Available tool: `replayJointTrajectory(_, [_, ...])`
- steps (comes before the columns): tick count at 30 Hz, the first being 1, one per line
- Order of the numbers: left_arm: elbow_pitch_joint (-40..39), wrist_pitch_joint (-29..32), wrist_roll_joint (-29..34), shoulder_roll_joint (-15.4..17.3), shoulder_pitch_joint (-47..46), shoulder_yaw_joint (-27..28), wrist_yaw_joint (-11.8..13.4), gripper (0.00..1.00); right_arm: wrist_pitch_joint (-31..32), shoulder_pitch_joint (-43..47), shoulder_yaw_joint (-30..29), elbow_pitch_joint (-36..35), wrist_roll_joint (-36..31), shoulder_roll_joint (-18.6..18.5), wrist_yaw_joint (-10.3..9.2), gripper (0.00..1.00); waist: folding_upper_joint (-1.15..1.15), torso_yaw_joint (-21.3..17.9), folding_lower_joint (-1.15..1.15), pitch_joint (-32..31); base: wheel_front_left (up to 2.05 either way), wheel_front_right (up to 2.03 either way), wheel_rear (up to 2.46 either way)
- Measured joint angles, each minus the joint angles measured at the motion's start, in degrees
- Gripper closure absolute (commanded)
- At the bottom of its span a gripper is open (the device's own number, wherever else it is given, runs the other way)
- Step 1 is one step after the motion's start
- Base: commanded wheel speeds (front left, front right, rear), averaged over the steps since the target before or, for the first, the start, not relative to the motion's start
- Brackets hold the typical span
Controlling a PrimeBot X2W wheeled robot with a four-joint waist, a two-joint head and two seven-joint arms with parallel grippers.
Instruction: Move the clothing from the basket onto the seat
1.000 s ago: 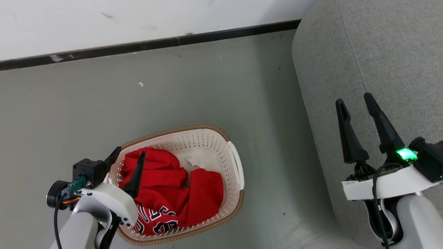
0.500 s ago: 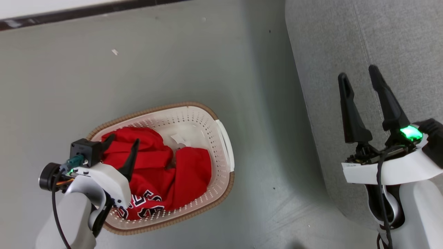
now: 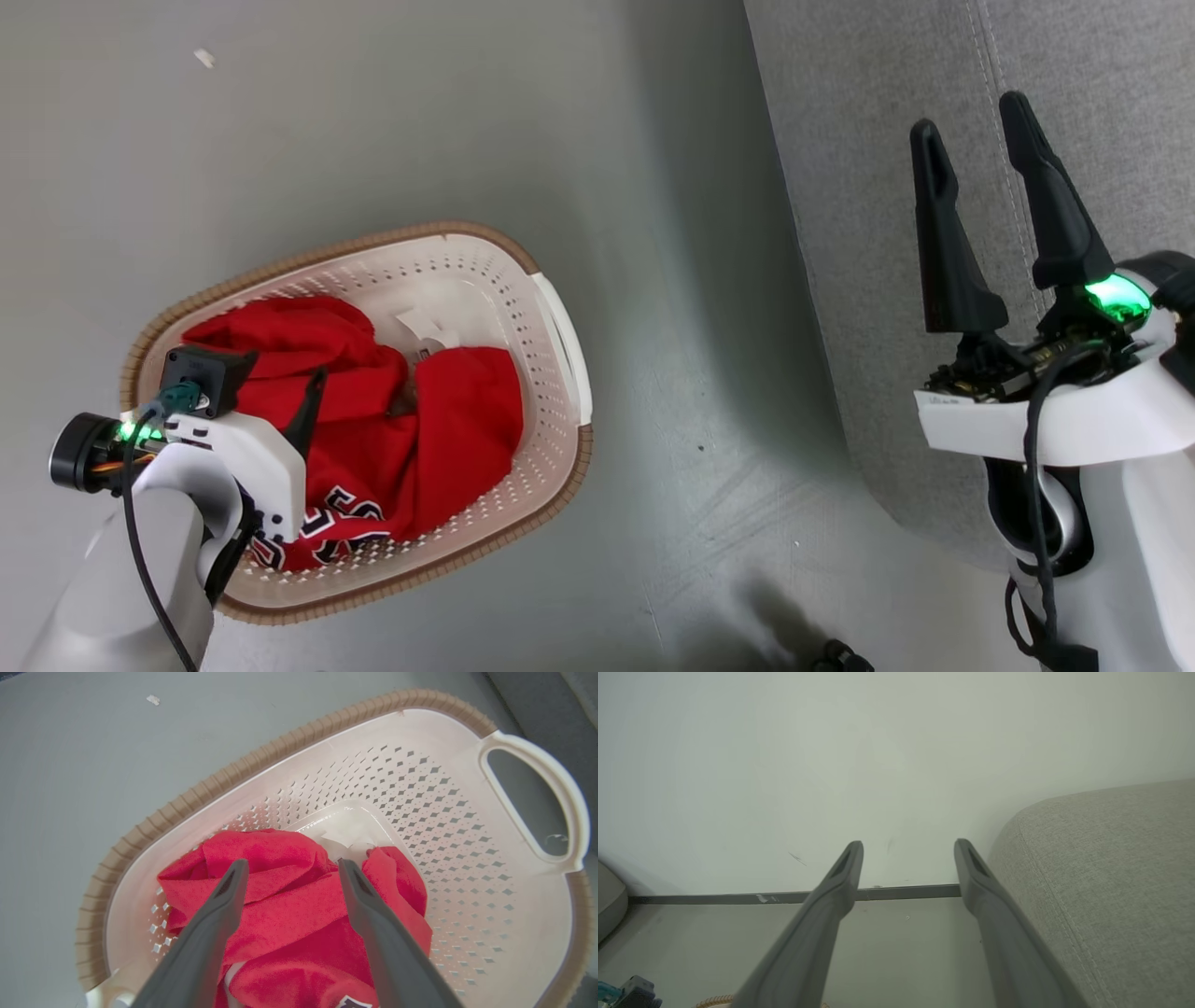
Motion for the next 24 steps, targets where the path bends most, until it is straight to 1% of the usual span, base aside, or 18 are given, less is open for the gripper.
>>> replayJointTrajectory(6, [2.97, 1.2, 0.92, 0.9, -1.61, -1.89, 0.0, 0.0, 0.0, -2.16, 0.37, -0.59, 0.13, 0.1, 0.0, 0.0, 0.0, -1.75, 0.0, 2.87, 0.0, 0.0, 0.0])
replayJointTrajectory(15, [6.04, 1.33, 2.91, 2.02, -4.87, -4.04, 0.0, 0.0, 0.0, -3.29, 1.08, -0.65, 3.36, 0.13, 0.0, 0.0, 0.0, -4.24, 0.0, 6.68, 0.0, 0.0, 0.0])
replayJointTrajectory(24, [8.83, 1.76, 6.92, 4.69, -7.62, -7.76, -0.01, 0.0, 0.0, -5.4, 1.71, -0.71, 5.55, 0.18, 0.0, 0.0, 0.0, -6.55, 0.0, 9.84, 0.0, 0.0, 0.0])
